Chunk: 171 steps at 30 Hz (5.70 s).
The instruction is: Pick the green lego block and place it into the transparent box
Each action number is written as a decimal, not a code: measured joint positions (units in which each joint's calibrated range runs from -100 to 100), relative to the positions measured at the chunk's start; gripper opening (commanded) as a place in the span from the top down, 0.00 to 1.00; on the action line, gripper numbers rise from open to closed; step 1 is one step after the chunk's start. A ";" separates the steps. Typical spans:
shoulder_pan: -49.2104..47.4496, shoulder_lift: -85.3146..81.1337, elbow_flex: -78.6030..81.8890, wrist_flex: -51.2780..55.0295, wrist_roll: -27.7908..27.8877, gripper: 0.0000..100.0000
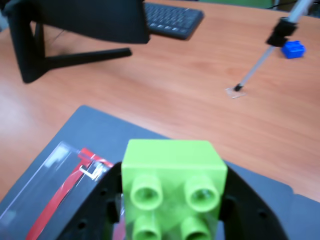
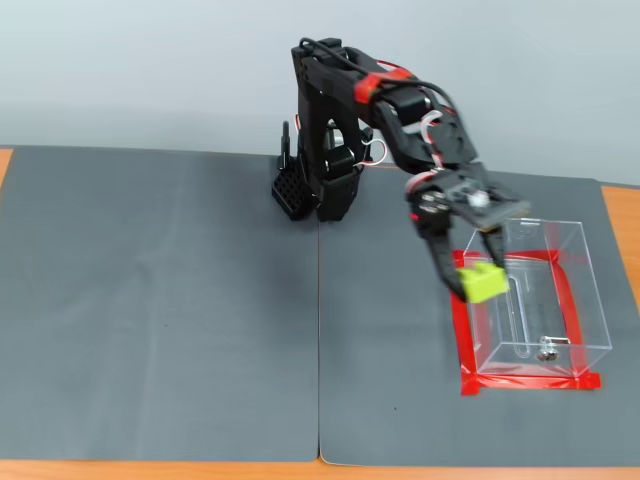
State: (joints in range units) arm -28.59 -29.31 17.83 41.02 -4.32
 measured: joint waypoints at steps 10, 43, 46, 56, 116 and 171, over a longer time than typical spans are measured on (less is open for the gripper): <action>-12.53 6.80 0.09 0.00 1.27 0.87; -21.74 18.61 -5.93 0.00 1.32 0.70; -21.74 18.61 -4.76 0.69 1.32 0.66; -21.59 18.61 -4.67 2.60 1.17 0.75; 23.80 -35.17 28.47 2.86 5.47 0.98; 28.00 -69.67 80.20 19.77 5.81 0.98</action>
State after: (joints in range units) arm -0.59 -98.98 98.02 60.80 1.49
